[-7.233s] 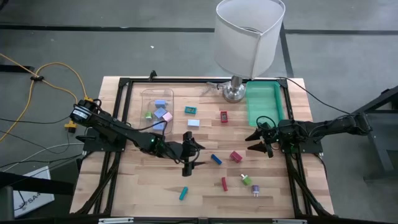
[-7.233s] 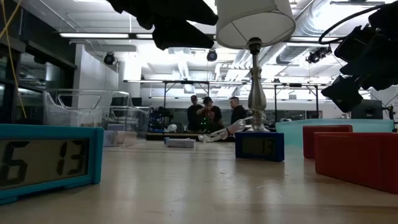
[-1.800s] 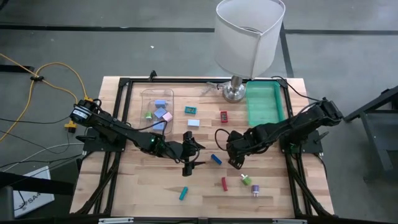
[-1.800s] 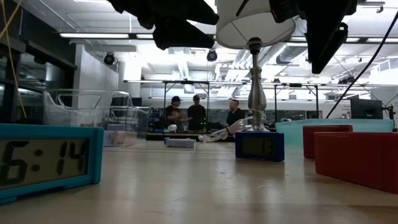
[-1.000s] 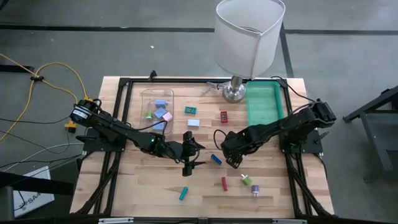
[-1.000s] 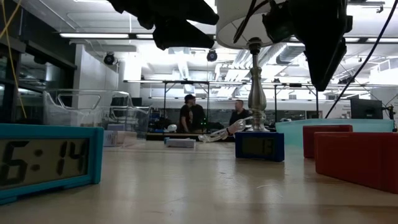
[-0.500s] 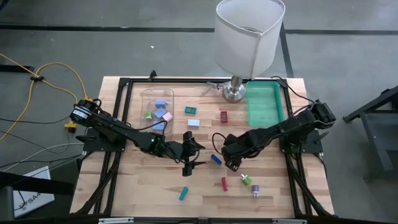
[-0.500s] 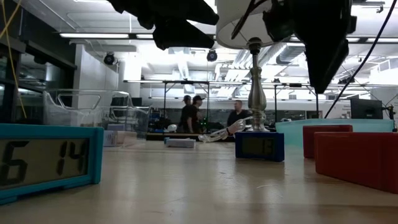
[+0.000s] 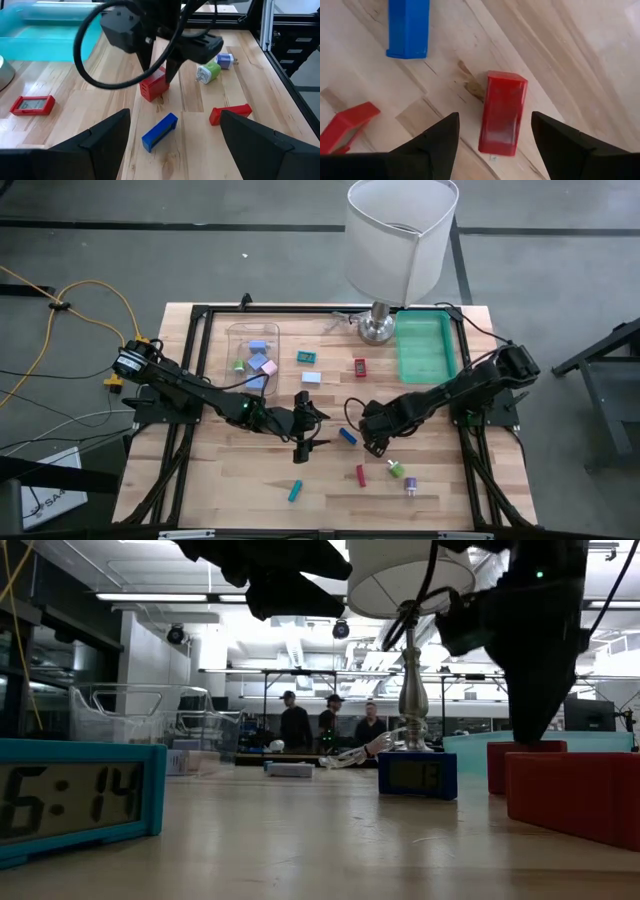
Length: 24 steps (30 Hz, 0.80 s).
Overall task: Pick & Place Office items
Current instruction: Put the red charger adapter into the transparent bin
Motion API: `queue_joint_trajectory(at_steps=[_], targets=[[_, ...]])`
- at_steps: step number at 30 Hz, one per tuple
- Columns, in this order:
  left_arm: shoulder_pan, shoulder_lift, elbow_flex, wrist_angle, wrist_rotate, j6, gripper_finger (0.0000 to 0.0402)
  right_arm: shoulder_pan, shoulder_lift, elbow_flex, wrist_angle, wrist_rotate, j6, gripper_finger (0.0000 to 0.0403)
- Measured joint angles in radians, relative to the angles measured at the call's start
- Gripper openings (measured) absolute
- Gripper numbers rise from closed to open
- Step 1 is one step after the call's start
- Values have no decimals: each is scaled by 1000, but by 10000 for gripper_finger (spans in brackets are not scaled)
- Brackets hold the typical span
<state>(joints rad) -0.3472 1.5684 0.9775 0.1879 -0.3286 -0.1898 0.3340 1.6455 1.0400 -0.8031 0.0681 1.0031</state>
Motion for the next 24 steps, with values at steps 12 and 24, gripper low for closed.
queue_joint_trajectory(at_steps=[12,24], targets=[[0,0,0,0,0,0,301,0,0,-76,94,-20,26,235],[0,0,0,0,0,0,301,0,0,-76,98,-20,26,235]])
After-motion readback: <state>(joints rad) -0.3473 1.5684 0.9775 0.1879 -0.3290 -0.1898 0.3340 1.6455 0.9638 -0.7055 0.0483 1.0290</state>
